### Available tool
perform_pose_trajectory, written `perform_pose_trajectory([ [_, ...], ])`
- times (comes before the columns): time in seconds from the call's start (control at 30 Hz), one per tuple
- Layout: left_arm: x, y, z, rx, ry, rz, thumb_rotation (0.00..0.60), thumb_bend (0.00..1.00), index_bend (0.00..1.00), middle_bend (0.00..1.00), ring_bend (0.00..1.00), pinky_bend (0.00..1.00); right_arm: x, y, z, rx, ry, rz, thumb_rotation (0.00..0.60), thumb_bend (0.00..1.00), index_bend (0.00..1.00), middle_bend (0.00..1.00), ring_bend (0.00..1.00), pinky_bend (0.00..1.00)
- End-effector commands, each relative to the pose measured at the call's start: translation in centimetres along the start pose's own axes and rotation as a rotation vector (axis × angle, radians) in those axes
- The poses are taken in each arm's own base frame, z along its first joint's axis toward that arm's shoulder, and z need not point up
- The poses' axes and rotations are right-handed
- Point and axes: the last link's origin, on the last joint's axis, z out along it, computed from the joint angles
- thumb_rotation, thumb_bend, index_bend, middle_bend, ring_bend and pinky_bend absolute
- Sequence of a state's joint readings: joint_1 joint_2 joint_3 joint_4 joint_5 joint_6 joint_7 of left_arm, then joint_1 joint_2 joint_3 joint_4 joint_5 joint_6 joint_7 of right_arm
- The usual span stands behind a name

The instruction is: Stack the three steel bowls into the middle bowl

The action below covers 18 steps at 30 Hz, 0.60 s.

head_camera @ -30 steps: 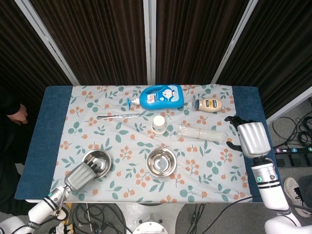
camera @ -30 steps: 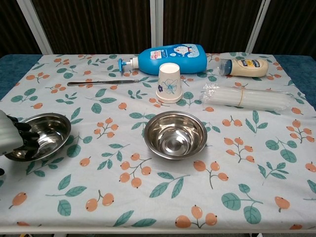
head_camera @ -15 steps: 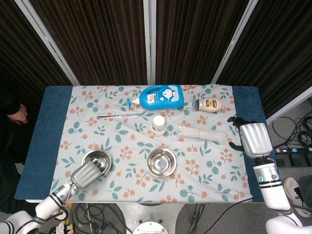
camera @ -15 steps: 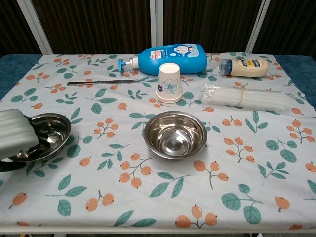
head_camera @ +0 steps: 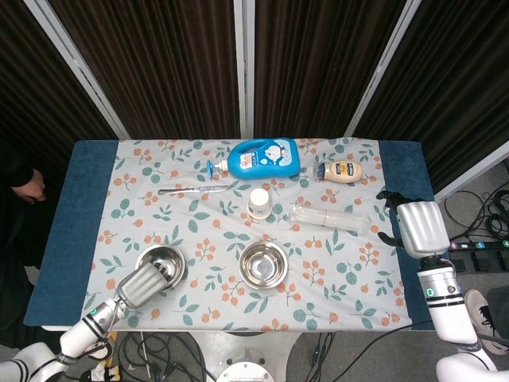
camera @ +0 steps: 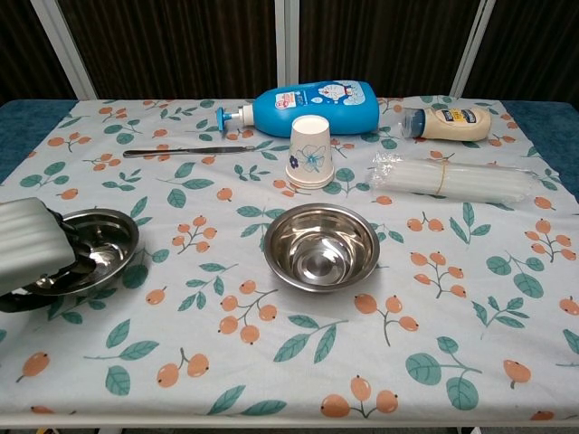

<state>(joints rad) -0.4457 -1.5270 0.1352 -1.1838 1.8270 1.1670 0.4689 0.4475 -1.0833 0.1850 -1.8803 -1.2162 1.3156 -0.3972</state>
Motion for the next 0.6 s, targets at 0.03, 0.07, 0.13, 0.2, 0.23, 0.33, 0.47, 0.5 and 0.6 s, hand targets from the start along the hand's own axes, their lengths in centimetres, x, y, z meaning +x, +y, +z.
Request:
perform_pose_trajectory([
  [0.03, 0.0, 0.0, 0.0, -0.001, 0.003, 0.000, 0.600, 0.30, 0.71, 0.72, 0.66, 0.69, 0.0, 0.0, 0.0, -0.001, -0.002, 0.000, 0.600, 0.00, 0.32, 0.44, 0.62, 0.64],
  [0.07, 0.0, 0.0, 0.0, -0.001, 0.004, 0.000, 0.600, 0.31, 0.71, 0.72, 0.66, 0.69, -0.1, 0.1, 0.0, -0.001, -0.002, 0.000, 0.600, 0.00, 0.32, 0.44, 0.62, 0.64],
  [0.13, -0.1, 0.0, -0.1, -0.001, 0.002, -0.002, 0.600, 0.31, 0.72, 0.72, 0.67, 0.69, -0.1, 0.1, 0.0, -0.002, -0.003, 0.001, 0.600, 0.00, 0.32, 0.44, 0.62, 0.64],
  [0.2, -0.1, 0.0, -0.1, 0.000, 0.003, -0.005, 0.600, 0.31, 0.72, 0.72, 0.67, 0.69, -0.1, 0.1, 0.0, -0.003, -0.002, 0.000, 0.600, 0.00, 0.32, 0.44, 0.62, 0.64],
  [0.23, -0.1, 0.0, -0.1, 0.001, 0.005, -0.007, 0.600, 0.31, 0.72, 0.72, 0.67, 0.69, -0.1, 0.1, 0.0, -0.003, -0.002, 0.000, 0.600, 0.00, 0.32, 0.44, 0.62, 0.64],
  [0.33, 0.2, 0.0, 0.0, 0.005, 0.019, -0.015, 0.600, 0.31, 0.72, 0.73, 0.67, 0.69, 0.0, 0.1, 0.0, -0.004, -0.002, -0.001, 0.600, 0.00, 0.32, 0.44, 0.62, 0.64],
  [0.47, 1.1, -0.1, 0.4, 0.013, 0.063, -0.037, 0.600, 0.31, 0.73, 0.73, 0.68, 0.69, 0.1, 0.2, 0.0, -0.006, 0.002, 0.001, 0.600, 0.00, 0.32, 0.44, 0.62, 0.64],
  [0.5, 1.3, -0.1, 0.5, 0.015, 0.071, -0.044, 0.600, 0.31, 0.73, 0.74, 0.68, 0.70, 0.1, 0.2, 0.0, -0.007, 0.002, 0.002, 0.600, 0.00, 0.32, 0.44, 0.62, 0.64],
  [0.6, 2.0, -0.1, 1.0, 0.017, 0.097, -0.056, 0.600, 0.31, 0.73, 0.74, 0.69, 0.70, 0.2, 0.3, -0.1, -0.009, 0.007, 0.004, 0.600, 0.00, 0.32, 0.44, 0.62, 0.64],
])
